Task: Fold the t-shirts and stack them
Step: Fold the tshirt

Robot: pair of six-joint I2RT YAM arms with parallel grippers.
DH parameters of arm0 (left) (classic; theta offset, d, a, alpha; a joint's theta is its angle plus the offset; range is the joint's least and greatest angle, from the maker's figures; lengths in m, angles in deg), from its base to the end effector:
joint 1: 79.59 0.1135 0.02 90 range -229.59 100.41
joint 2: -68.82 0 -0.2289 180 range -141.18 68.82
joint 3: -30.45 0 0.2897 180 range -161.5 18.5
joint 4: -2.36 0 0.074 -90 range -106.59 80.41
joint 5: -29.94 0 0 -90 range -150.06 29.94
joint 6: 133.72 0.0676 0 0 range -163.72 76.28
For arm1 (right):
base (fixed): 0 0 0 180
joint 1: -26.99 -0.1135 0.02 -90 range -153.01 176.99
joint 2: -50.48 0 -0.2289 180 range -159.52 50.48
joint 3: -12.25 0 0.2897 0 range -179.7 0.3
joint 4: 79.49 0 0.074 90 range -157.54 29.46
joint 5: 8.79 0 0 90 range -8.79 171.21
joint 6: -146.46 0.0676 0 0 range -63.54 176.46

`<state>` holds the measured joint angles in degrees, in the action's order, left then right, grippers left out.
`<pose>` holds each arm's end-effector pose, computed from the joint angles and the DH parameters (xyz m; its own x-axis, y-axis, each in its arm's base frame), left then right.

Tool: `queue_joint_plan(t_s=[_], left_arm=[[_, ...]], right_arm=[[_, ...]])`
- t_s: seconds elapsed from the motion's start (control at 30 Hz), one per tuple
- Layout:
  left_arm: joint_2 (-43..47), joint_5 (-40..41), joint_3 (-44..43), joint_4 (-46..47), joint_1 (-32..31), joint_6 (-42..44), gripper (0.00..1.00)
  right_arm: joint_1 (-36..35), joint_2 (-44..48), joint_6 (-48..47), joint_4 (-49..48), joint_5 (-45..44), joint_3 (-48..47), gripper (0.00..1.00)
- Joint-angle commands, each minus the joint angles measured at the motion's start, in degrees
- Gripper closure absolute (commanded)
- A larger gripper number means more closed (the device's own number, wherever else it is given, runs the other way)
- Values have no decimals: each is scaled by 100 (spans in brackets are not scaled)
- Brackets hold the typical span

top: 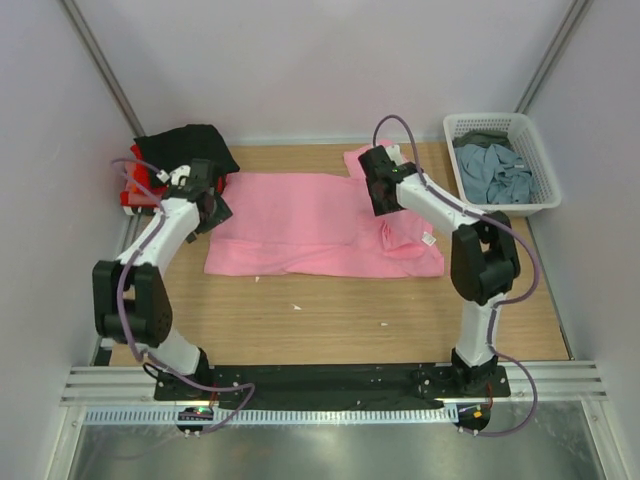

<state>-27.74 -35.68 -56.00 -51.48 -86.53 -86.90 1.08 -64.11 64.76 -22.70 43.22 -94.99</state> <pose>0.3914 -0.0195 0.1682 -0.6025 -0.5545 -0.5740 -0.6612 0.7496 -0.0301 0.4302 0.1627 0.1700 -0.8158 -0.2698 -0.5116 0.0150 0.8743 -0.4851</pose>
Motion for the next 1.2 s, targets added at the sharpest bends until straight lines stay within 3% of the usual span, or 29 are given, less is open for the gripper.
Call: queue_joint_plan(t_s=[0.0,0.17,0.23,0.4,0.9,1.0,1.17], left_arm=[[1049,-20,636,-22,-53,-85,21],[1692,-451,1947,680,-79,-182,25],[1719,-530,2254,901,-88,-173,27],[1543,-759,2519,1411,-115,-191,29],[919,-382,2809,2009,-88,143,33],[910,-329,2844,2088,-27,178,33],[831,-460,2932,2246,122,196,33]], right_arm=[[-133,1181,690,-358,797,912,10],[-151,2693,1366,-1354,2137,2942,14],[-151,2775,1385,-1452,2270,3112,16],[-151,2459,1280,-1337,2227,3025,23],[-151,1132,928,-1425,2077,2304,46],[-160,930,902,-1364,2007,2137,53],[-151,754,823,-1198,1884,1935,77]])
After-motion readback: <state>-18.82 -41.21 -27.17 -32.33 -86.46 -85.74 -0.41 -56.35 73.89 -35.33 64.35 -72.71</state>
